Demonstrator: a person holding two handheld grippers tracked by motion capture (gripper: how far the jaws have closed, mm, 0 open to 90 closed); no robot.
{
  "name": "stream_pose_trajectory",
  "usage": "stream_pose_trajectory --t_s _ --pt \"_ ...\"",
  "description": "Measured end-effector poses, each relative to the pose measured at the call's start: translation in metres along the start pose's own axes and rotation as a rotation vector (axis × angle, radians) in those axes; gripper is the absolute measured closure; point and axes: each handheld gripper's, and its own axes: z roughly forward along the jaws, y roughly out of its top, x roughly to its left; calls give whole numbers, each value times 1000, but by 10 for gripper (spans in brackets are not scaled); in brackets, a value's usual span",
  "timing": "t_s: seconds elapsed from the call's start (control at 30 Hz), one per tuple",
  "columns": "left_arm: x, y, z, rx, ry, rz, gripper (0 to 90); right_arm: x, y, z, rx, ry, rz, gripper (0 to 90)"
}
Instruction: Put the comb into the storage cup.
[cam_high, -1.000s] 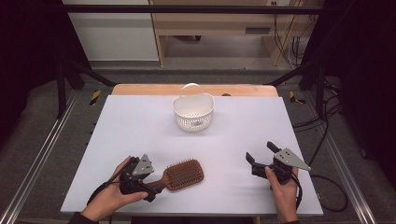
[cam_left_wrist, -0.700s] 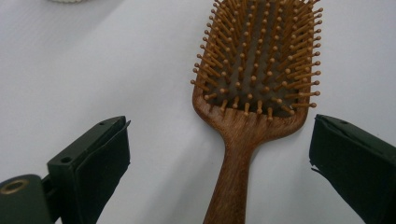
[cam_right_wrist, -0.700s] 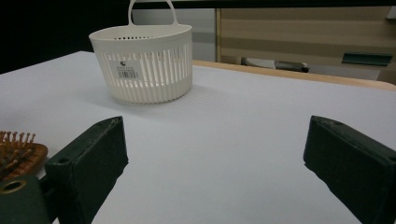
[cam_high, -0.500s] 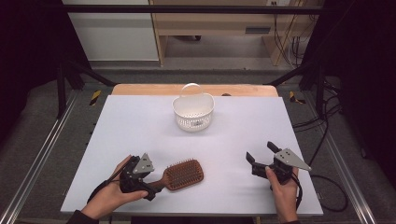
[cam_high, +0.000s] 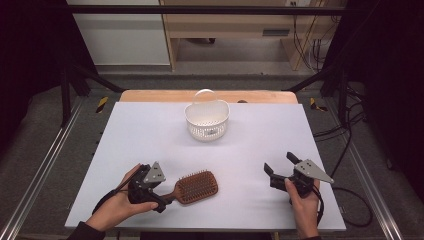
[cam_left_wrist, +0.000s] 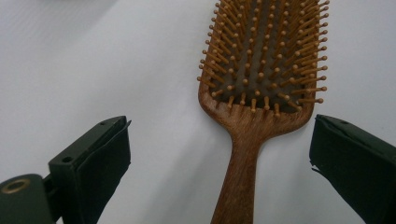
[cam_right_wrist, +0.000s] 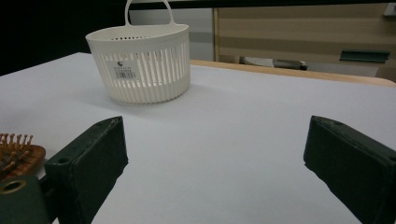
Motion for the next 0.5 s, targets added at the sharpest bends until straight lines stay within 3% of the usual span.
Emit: stream_pose_trajectory --t_s 0.33,0.5 --pt "3 1 8 39 -5 -4 54 0 0 0 -4 4 1 62" --pt "2 1 8 67 -10 16 67 0 1 -1 -8 3 4 62"
